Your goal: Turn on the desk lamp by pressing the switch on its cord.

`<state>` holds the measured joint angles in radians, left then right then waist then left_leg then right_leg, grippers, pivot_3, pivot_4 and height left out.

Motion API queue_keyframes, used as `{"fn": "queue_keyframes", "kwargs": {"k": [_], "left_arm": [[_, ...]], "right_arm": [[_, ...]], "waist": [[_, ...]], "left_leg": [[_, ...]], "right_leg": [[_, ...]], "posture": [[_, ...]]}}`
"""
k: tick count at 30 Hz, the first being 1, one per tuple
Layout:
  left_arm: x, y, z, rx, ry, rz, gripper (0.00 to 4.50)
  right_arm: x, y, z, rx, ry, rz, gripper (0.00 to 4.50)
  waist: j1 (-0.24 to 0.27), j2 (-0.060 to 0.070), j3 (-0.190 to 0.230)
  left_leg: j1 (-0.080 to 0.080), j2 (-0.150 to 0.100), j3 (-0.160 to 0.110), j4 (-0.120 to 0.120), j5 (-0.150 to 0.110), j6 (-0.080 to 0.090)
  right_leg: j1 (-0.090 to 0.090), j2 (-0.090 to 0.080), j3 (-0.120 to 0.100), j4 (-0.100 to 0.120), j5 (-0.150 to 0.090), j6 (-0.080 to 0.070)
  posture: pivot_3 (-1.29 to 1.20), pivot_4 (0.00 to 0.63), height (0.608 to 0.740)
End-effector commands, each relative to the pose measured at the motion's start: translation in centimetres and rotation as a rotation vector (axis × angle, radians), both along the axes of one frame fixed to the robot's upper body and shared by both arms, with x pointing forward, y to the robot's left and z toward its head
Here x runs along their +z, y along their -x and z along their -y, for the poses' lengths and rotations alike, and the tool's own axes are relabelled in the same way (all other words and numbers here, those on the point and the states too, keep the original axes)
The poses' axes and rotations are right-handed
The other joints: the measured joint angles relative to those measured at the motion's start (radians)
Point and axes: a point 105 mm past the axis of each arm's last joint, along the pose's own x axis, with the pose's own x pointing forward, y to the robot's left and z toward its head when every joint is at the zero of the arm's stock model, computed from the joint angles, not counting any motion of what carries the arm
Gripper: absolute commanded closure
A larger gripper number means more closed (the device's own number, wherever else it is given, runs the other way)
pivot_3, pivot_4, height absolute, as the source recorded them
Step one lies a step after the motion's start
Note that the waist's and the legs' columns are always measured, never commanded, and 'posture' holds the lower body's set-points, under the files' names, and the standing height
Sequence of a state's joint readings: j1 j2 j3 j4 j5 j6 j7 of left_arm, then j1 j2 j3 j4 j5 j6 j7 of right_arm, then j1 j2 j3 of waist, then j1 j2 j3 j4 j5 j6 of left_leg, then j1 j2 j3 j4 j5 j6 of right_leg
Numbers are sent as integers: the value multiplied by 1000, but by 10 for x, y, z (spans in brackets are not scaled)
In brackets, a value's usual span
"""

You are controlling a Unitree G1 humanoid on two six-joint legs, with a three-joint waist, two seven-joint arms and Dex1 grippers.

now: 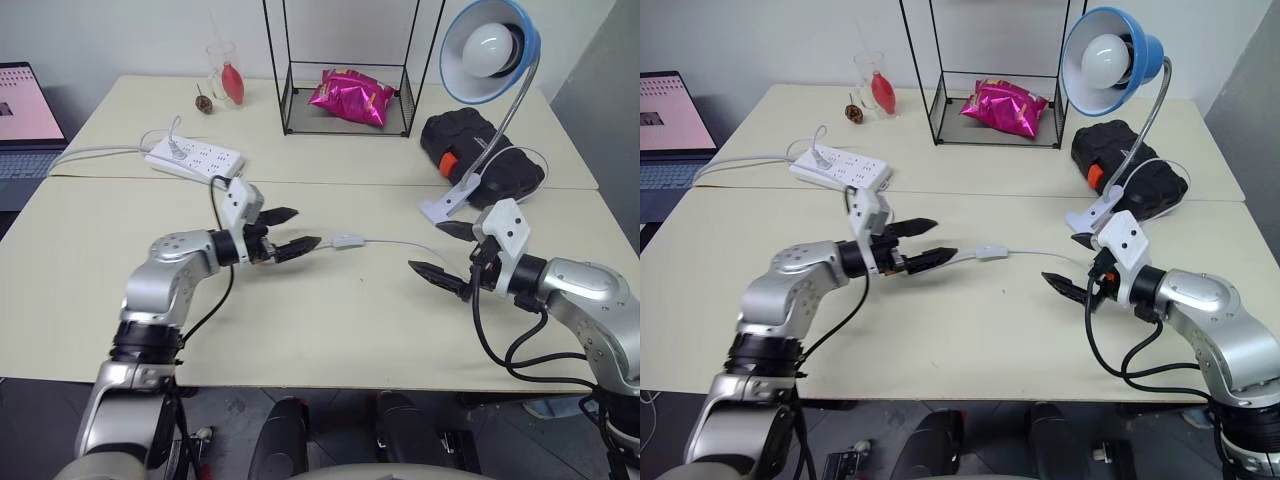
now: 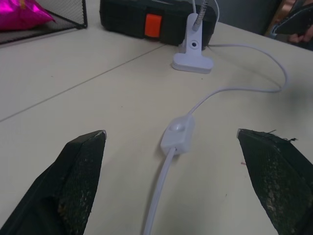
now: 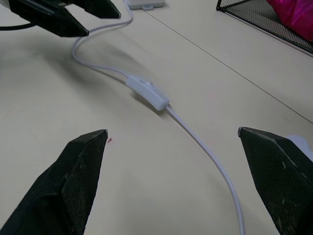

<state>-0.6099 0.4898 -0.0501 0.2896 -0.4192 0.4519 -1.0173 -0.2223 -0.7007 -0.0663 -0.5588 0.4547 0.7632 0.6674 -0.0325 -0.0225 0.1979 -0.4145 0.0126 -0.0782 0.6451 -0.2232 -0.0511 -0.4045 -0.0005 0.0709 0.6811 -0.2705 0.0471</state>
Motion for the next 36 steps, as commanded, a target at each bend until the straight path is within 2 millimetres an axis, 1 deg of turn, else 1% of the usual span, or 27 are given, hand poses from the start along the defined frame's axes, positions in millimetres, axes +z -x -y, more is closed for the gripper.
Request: {"fn": "queue_keyframes", "kwargs": {"k": [1, 4, 7, 9, 14, 17, 22, 26, 28, 29, 36], "left_arm": [[0, -7, 15, -88, 6, -30, 25], [-8, -14, 23, -123, -25, -56, 25], [-16, -15, 29, -172, -56, -96, 25], [-23, -15, 31, -189, -89, -117, 25], [-32, -15, 32, -209, -113, -166, 25], [-33, -17, 32, -202, -107, -174, 25], [-29, -20, 37, -194, -70, -179, 25], [-31, -22, 39, -190, -67, -186, 25], [-32, -22, 40, -191, -70, -186, 380], [-32, -22, 40, -192, -72, -185, 452], [-36, -22, 42, -186, -93, -168, 1979]], "right_arm": [[10, 7, -4, -12, 21, 53, 0], [11, 11, -6, -14, 25, 55, 0], [12, 14, -7, -14, 29, 56, 0], [12, 16, -8, -13, 31, 59, 0], [13, 19, -10, -15, 32, 63, 0], [13, 20, -11, -10, 31, 62, 0], [12, 20, -14, -2, 28, 60, 0], [12, 21, -15, 5, 27, 57, 0], [12, 21, -15, 7, 30, 56, 0], [12, 22, -15, 8, 31, 56, 0], [11, 22, -16, 10, 35, 55, 0]], "waist": [[0, 0, 0], [0, 0, 0], [0, 0, 0], [0, 0, 0], [0, 0, 0], [0, 0, 0], [1, 0, 0], [0, 0, 0], [0, 0, 0], [0, 0, 0], [1, 0, 0]], "left_leg": [[0, 0, 0, 0, 0, 0], [0, 0, 0, 0, 0, 0], [0, 0, 0, 0, 0, 0], [0, 0, 0, 0, 0, 0], [0, 0, -1, 0, 0, 0], [-1, -1, -1, 0, 0, 0], [-1, -1, -1, 0, 0, 0], [-1, -1, -1, 0, 0, 0], [-1, -1, -1, 0, 0, 0], [-1, -1, -1, 0, 0, 0], [-1, -1, -1, 0, 0, 0]], "right_leg": [[0, 0, 0, 0, 0, 0], [0, 0, 0, 0, 0, 0], [0, 0, 0, 0, 0, 0], [0, 0, 0, 0, 0, 0], [0, 0, 0, 0, 0, 0], [0, 0, 0, 0, 0, 1], [0, 0, 0, 0, 0, 1], [0, 0, 0, 0, 0, 1], [0, 0, 0, 0, 0, 1], [0, 0, 0, 0, 0, 1], [0, 0, 0, 0, 0, 1]], "posture": [[0, 150, 740], [0, 150, 740], [0, 150, 740], [0, 150, 740], [0, 150, 740], [0, 150, 740], [0, 150, 740], [0, 150, 740], [0, 150, 740], [0, 150, 740], [0, 150, 740]]}}
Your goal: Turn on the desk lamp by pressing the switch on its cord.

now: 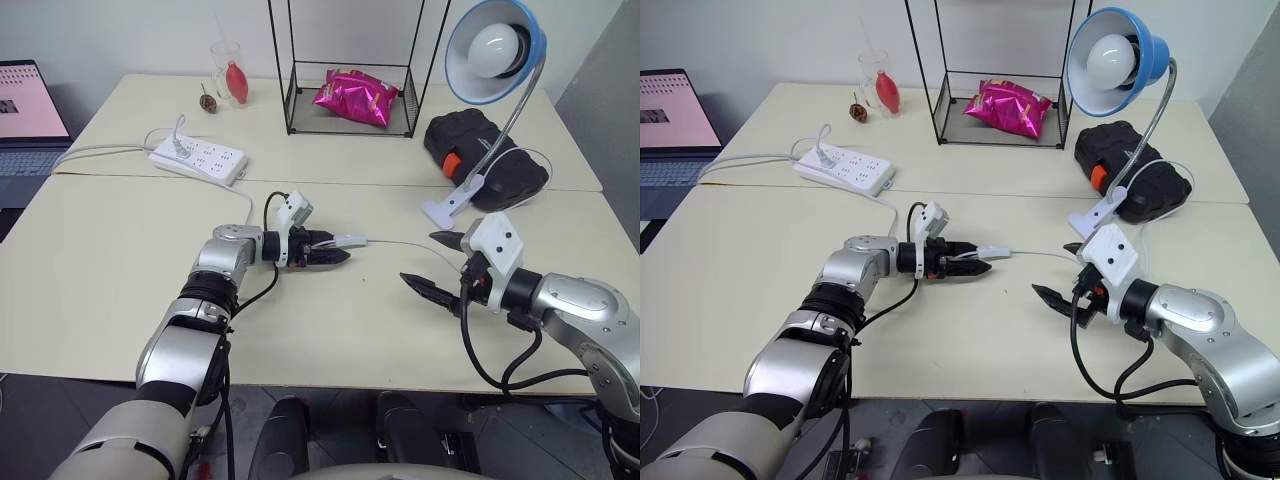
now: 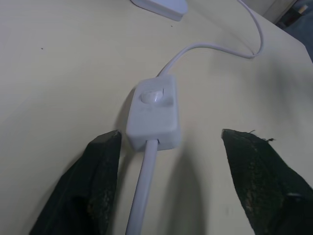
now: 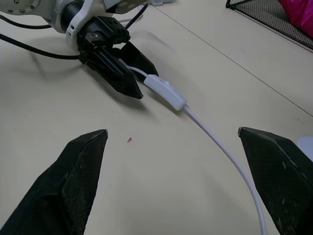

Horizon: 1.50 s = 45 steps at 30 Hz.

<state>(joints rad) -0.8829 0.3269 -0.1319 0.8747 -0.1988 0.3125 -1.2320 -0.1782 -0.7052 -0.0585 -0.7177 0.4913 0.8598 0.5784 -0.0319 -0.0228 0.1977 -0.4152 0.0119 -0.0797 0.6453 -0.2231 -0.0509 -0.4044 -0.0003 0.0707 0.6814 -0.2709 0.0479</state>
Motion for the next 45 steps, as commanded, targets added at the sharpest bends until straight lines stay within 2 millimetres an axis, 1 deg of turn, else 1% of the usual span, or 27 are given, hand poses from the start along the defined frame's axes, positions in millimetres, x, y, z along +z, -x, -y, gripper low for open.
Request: {"fn": "queue_keyframes", "kwargs": {"k": [1, 2, 4, 5, 7, 11, 13, 16, 19, 22, 24, 26, 29, 33, 36, 41, 45], "left_arm": [[7, -3, 3, -7, 0, 41, 2206], [7, -3, 3, -4, -1, 45, 2398], [6, -4, 3, 2, -4, 56, 2922], [6, -4, 3, 5, -3, 60, 3033], [6, -5, 3, 9, -6, 69, 3426], [6, -5, 4, 14, -17, 115, 3447], [10, -7, 4, 30, -10, 162, 3447], [22, -8, 5, 43, 7, 255, 3447], [32, -2, 8, 48, 20, 327, 3447], [40, 7, 11, 67, 53, 371, 3447], [44, 13, 15, 92, 69, 409, 3447], [44, 19, 18, 114, 84, 416, 3447], [46, 26, 21, 123, 87, 421, 3447], [50, 31, 23, 148, 102, 415, 3447], [49, 32, 24, 171, 95, 419, 3447], [51, 33, 26, 200, 101, 432, 3447], [50, 35, 27, 204, 97, 433, 3447]], "right_arm": [[10, 4, -2, 13, 12, 50, 0], [10, 4, -3, 13, 12, 50, 0], [9, 4, -3, 16, 16, 49, 0], [9, 4, -3, 17, 19, 48, 0], [8, 4, -3, 19, 22, 46, 0], [6, 4, -4, 20, 12, 32, 0], [3, 5, -4, 9, -19, 4, 0], [-8, 14, -12, -13, -148, -107, 0], [-18, 23, -24, -47, -307, -221, 0], [-30, 24, -34, -111, -428, -326, 0], [-40, 18, -40, -169, -505, -395, 0], [-40, 6, -45, -240, -615, -419, 0], [-32, -9, -54, -282, -792, -440, 0], [-28, -19, -63, -288, -946, -511, 0], [-24, -31, -65, -307, -1047, -555, 0], [-19, -46, -65, -335, -1145, -595, 0], [-15, -51, -70, -320, -1160, -616, 0]], "waist": [[0, 0, 0], [0, 0, 0], [0, 0, 0], [0, 0, 0], [0, 0, 0], [0, 0, 0], [0, 0, 0], [0, -1, -1], [1, -1, -1], [-1, -1, -1], [-1, -1, -1], [0, -1, -2], [-1, 0, -2], [-2, 0, -2], [0, 0, -2], [-3, 0, -2], [-7, 0, -3]], "left_leg": [[0, 0, 0, 0, 0, 0], [0, 0, 0, 0, 0, 0], [0, 0, 0, 0, 0, 0], [0, 0, 0, 0, 0, 0], [0, 0, 0, 0, 0, 0], [0, 0, 0, 0, 0, 0], [0, 0, 0, 0, 0, 0], [0, 0, 0, 0, 0, 0], [-1, 0, -1, -1, 0, 0], [-1, 0, -1, -1, 0, 0], [0, 1, -1, 0, 0, 0], [1, 1, -1, 0, 0, 0], [1, 1, -1, 0, 0, 0], [0, 2, -1, -1, 0, 0], [0, 0, -1, 0, 0, 0], [0, 1, -1, -1, 0, 0], [1, 2, -1, -1, 0, 1]], "right_leg": [[0, 0, 0, 0, 0, 0], [0, 0, 0, 0, 0, 0], [0, 0, 0, 0, 0, 0], [0, 0, 0, 0, 0, 0], [0, 0, 0, 0, 0, 0], [0, 0, 0, 0, 0, 0], [0, 0, 0, 0, 0, 0], [0, 0, 0, 0, 0, 0], [0, 0, 0, 1, 3, -5], [0, 0, 0, 1, 3, -5], [0, 0, 0, 1, 3, -5], [0, 0, 0, 1, 3, -5], [0, 0, 0, 1, 3, -4], [0, 1, 0, 0, 3, -4], [0, -1, 0, 0, 3, -4], [0, 0, 0, 0, 3, -4], [0, 2, 0, 1, 3, -4]], "posture": [[0, 150, 740], [0, 150, 740], [0, 150, 740], [0, 150, 740], [0, 150, 740], [0, 150, 740], [0, 150, 740], [0, 150, 740], [0, 150, 740], [0, 150, 740], [0, 150, 740], [0, 150, 740], [0, 150, 740], [0, 150, 740], [0, 150, 740], [0, 150, 740], [0, 150, 740]]}}
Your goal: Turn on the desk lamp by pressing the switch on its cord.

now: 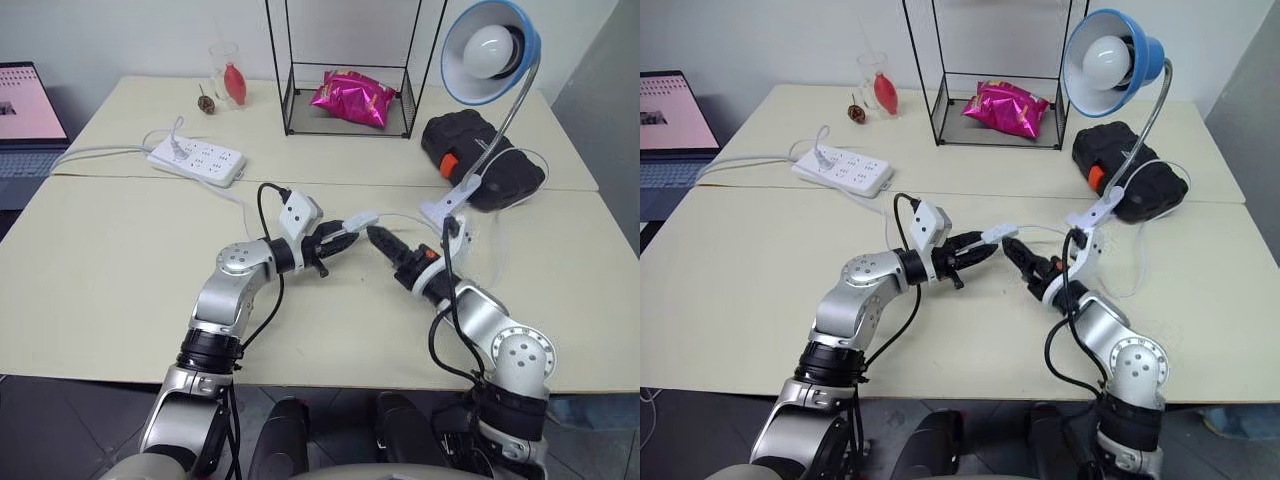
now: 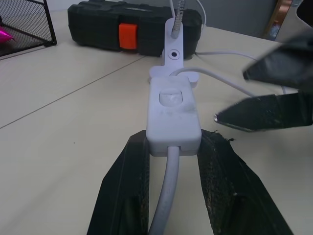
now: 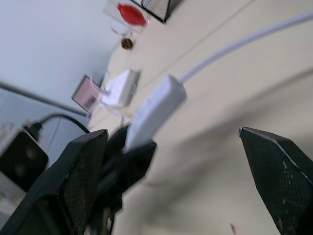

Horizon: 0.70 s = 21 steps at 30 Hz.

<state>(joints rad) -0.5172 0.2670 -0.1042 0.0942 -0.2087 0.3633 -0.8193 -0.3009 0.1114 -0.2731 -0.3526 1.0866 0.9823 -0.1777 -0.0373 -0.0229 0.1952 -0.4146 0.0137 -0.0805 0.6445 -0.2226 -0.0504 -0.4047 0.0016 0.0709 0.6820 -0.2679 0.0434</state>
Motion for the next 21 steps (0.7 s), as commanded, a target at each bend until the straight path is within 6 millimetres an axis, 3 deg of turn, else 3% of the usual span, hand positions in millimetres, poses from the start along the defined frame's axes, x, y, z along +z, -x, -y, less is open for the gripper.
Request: {"fn": "queue_keyframes", "kwargs": {"k": [1, 21], "left_arm": [[12, 5, 5, -15, 23, 47, 3447], [14, 11, 5, -15, 39, 44, 3447]], "right_arm": [[8, 2, -17, 37, -105, -3, 0], [8, -8, -27, 76, -161, -50, 0]], "waist": [[-2, 0, 0], [-5, 0, 0]], "left_leg": [[0, 0, 0, 0, 0, 0], [0, 0, 0, 0, 0, 0]], "right_leg": [[0, 0, 0, 0, 0, 0], [0, 0, 0, -1, 0, 0]], "posture": [[0, 150, 740], [0, 150, 740]]}}
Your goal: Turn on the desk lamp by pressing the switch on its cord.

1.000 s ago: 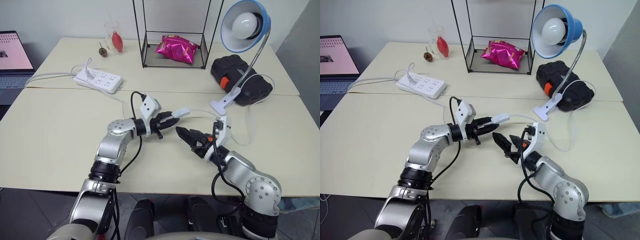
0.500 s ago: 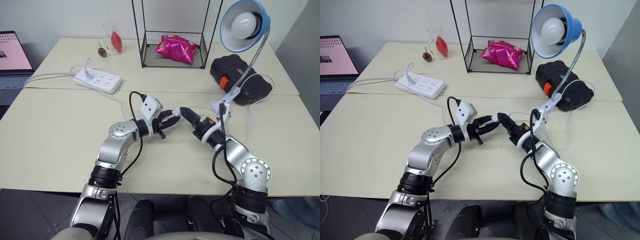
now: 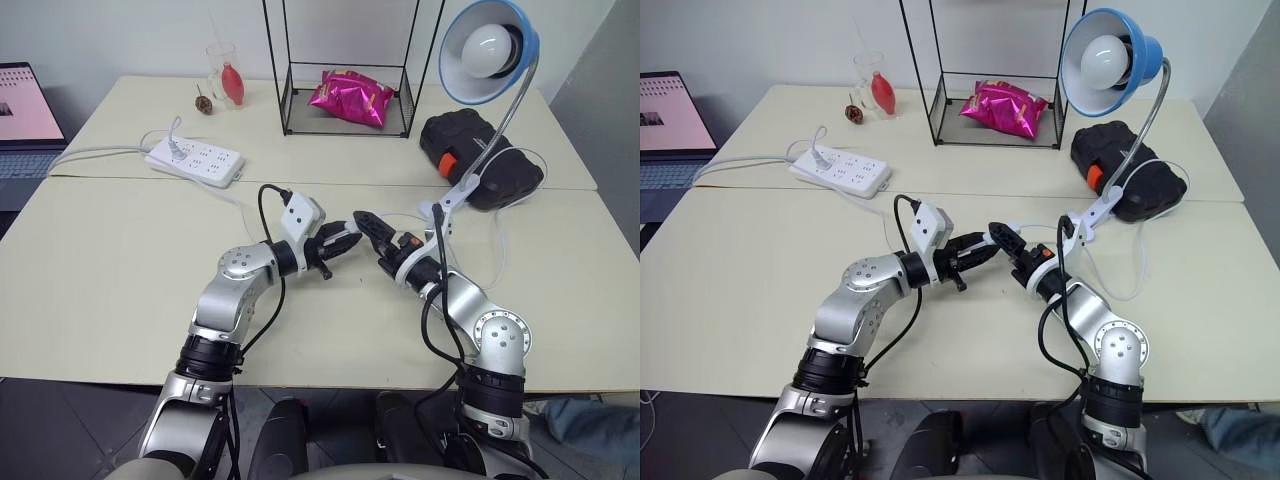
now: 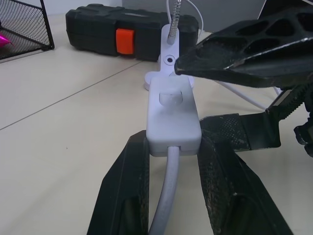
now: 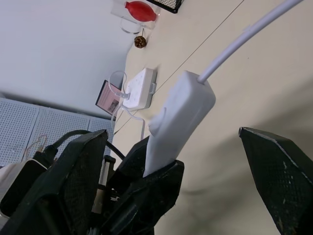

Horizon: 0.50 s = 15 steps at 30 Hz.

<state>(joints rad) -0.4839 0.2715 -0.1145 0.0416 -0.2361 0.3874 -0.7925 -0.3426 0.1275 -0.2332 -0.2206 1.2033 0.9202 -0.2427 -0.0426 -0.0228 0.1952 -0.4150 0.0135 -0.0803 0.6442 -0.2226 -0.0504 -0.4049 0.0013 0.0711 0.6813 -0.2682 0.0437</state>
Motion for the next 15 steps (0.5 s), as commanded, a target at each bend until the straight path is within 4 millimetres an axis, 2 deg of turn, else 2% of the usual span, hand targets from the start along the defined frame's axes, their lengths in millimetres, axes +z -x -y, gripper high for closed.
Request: {"fn": "queue_keyframes", "kwargs": {"k": [1, 4, 15], "left_arm": [[15, 5, 4, -19, 21, 55, 3447], [16, 6, 3, -17, 20, 56, 3447], [15, 6, 2, -15, 15, 55, 3447]], "right_arm": [[13, 1, -8, 20, -51, 37, 0], [12, 1, -8, 22, -51, 31, 502], [12, 1, -9, 22, -73, 21, 3138]], "waist": [[0, 0, 0], [0, 0, 0], [0, 0, 0]], "left_leg": [[0, 0, 0, 0, 0, 0], [0, 0, 0, 0, 0, 0], [0, 0, 0, 0, 0, 0]], "right_leg": [[0, 0, 0, 0, 0, 0], [0, 0, 0, 0, 0, 0], [0, 0, 0, 0, 0, 1]], "posture": [[0, 150, 740], [0, 150, 740], [0, 150, 740]]}}
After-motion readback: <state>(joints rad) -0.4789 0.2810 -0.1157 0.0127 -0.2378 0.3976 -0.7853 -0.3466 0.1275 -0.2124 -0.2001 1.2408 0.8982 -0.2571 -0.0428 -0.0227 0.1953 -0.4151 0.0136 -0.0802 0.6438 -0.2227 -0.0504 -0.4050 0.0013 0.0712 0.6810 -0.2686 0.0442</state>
